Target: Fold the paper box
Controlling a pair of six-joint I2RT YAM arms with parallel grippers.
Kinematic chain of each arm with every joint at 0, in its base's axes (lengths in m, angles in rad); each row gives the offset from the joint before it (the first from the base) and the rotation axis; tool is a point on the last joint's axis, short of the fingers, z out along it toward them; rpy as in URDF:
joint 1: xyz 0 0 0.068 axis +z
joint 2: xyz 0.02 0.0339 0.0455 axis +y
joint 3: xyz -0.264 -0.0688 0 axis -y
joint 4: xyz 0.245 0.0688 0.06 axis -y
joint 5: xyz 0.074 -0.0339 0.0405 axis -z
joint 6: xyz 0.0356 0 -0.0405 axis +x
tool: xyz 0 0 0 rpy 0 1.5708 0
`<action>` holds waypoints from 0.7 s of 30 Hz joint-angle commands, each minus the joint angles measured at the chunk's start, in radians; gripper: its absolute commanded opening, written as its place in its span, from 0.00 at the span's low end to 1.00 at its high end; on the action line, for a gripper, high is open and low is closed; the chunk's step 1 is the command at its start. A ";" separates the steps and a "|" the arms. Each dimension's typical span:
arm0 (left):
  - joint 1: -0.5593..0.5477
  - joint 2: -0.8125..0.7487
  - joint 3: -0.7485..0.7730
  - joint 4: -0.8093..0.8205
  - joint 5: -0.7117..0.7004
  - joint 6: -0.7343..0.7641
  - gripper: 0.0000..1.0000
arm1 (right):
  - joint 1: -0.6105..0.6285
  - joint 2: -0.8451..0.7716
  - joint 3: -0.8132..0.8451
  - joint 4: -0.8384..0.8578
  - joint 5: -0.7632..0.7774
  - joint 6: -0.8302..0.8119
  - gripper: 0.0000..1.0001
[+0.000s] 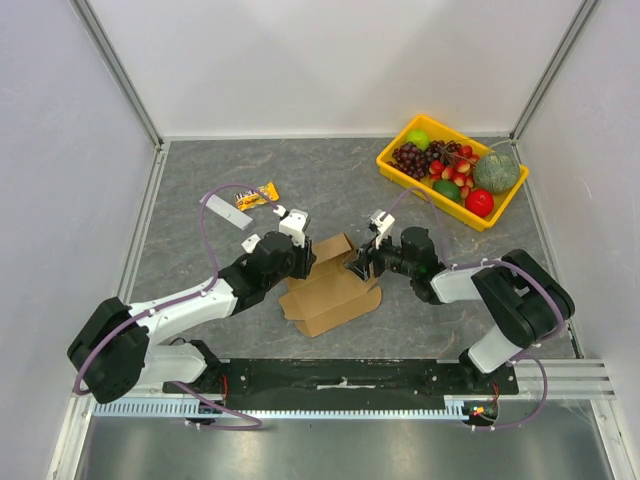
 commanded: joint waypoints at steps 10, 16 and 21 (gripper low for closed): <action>-0.006 0.006 0.047 -0.029 0.031 0.000 0.39 | 0.022 0.085 0.039 0.165 -0.049 -0.042 0.66; -0.004 0.008 0.059 -0.033 0.033 0.006 0.39 | 0.030 0.125 0.064 0.182 -0.054 -0.054 0.66; -0.004 0.014 0.064 -0.035 0.034 0.011 0.39 | 0.041 0.173 0.085 0.207 -0.059 -0.054 0.66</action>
